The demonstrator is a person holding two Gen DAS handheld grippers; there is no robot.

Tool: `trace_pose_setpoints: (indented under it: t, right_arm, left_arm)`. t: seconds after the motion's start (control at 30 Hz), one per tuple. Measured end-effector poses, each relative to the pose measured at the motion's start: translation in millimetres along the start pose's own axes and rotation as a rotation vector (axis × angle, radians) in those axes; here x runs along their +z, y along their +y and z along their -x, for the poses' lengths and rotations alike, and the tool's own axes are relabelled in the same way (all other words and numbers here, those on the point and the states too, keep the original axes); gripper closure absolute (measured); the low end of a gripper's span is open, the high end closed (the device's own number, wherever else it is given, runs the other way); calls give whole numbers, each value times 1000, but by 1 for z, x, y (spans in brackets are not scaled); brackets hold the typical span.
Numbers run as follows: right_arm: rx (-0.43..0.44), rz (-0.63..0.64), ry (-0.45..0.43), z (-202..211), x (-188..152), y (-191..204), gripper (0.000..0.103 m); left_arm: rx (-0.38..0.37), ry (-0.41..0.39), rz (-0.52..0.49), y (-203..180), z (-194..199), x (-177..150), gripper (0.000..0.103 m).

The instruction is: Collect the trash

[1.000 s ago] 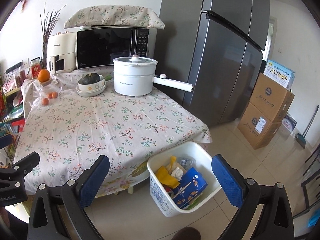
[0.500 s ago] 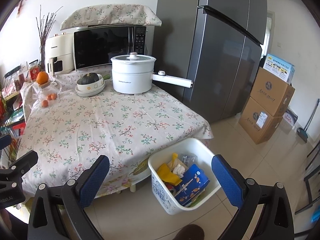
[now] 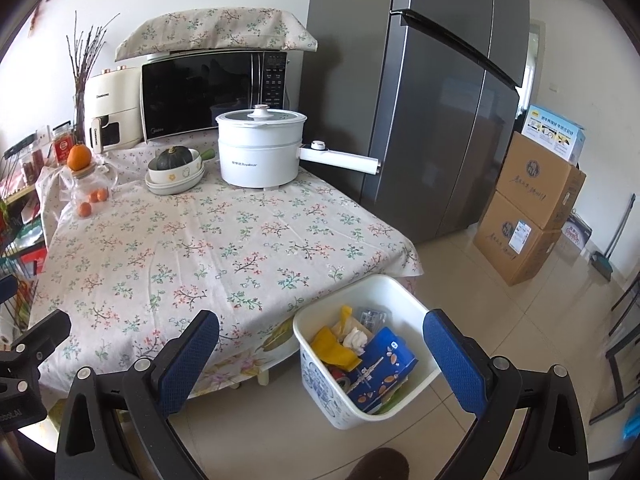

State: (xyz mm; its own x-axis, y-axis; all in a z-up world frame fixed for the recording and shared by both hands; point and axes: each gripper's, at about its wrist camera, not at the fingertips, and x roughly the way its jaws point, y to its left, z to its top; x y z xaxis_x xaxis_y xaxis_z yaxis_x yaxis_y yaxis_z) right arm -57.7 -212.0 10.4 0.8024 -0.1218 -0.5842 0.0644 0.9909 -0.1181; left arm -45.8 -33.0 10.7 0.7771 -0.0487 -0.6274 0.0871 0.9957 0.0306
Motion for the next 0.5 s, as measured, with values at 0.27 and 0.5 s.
trace_pose_setpoints:
  t: [0.27,0.5]
  right_arm:
    - [6,-8,-7,3,0,-2,0]
    - [8,-16,-14,5,1,-4,0]
  left_arm:
    - [0,-4,6,-3,-1,1,1]
    - [6,0,0,-5,-2,0,1]
